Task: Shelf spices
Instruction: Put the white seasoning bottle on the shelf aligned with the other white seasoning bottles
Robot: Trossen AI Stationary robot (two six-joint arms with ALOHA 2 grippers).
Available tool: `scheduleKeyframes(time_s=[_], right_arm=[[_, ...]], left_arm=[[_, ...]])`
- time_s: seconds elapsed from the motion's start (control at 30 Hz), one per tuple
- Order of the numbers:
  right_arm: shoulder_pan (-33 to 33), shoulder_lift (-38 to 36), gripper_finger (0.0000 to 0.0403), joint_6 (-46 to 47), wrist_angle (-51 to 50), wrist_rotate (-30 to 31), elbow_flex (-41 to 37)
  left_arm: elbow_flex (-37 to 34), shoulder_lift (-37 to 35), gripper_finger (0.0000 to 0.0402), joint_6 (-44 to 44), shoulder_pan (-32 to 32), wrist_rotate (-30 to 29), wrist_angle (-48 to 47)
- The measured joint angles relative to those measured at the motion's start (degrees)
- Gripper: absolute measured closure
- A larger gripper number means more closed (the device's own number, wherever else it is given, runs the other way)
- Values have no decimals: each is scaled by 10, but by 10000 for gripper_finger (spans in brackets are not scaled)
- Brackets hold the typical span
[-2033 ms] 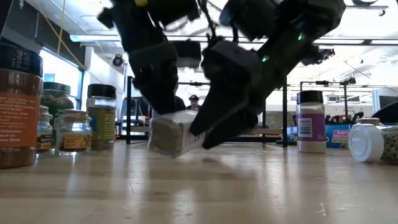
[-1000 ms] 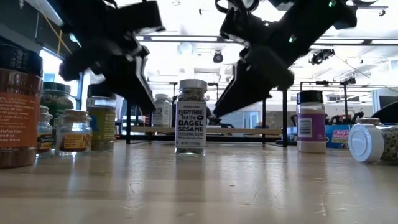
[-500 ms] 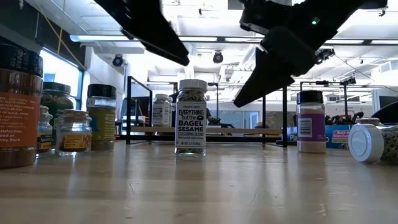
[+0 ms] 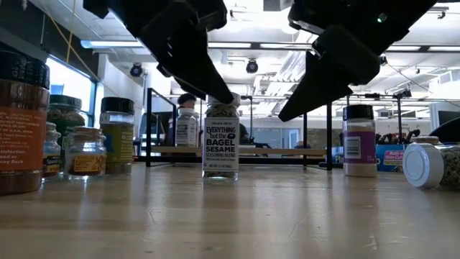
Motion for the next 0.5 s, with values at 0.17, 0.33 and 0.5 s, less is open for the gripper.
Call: scheduleKeyframes(time_s=[0.17,0.33,0.5], right_arm=[[0,0,100,0,-1,1,0],[0,0,100,0,-6,1,0],[1,0,100,11,-17,1,0]], left_arm=[[0,0,134,0,2,0,3],[0,0,191,4,7,7,5],[9,-17,205,13,6,2,-25]])
